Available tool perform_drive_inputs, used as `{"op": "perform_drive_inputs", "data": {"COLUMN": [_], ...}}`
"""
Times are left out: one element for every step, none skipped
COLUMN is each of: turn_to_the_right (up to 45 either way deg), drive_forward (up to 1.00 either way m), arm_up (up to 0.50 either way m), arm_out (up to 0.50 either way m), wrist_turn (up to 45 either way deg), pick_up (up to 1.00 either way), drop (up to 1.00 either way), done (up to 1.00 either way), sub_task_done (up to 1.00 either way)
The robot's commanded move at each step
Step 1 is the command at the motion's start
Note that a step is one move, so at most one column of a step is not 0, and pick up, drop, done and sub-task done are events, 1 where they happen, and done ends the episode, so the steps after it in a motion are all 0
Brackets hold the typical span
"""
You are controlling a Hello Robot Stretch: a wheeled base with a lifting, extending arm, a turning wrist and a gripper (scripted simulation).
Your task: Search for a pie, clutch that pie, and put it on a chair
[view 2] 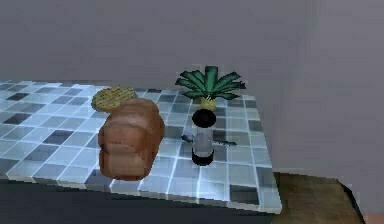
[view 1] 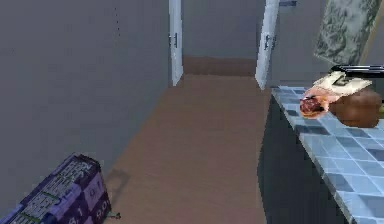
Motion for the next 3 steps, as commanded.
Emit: {"op": "perform_drive_inputs", "data": {"turn_to_the_right": [-18.0,0.0,0.0], "drive_forward": [0.00,0.00,0.00], "arm_up": [0.00,0.50,0.38], "arm_out": [0.00,0.00,0.00], "wrist_turn": [0.0,0.0,0.0], "pick_up": [0.00,0.00,0.00], "drop": [0.00,0.00,0.00], "done": [0.00,0.00,0.00], "sub_task_done": [0.00,0.00,0.00]}}
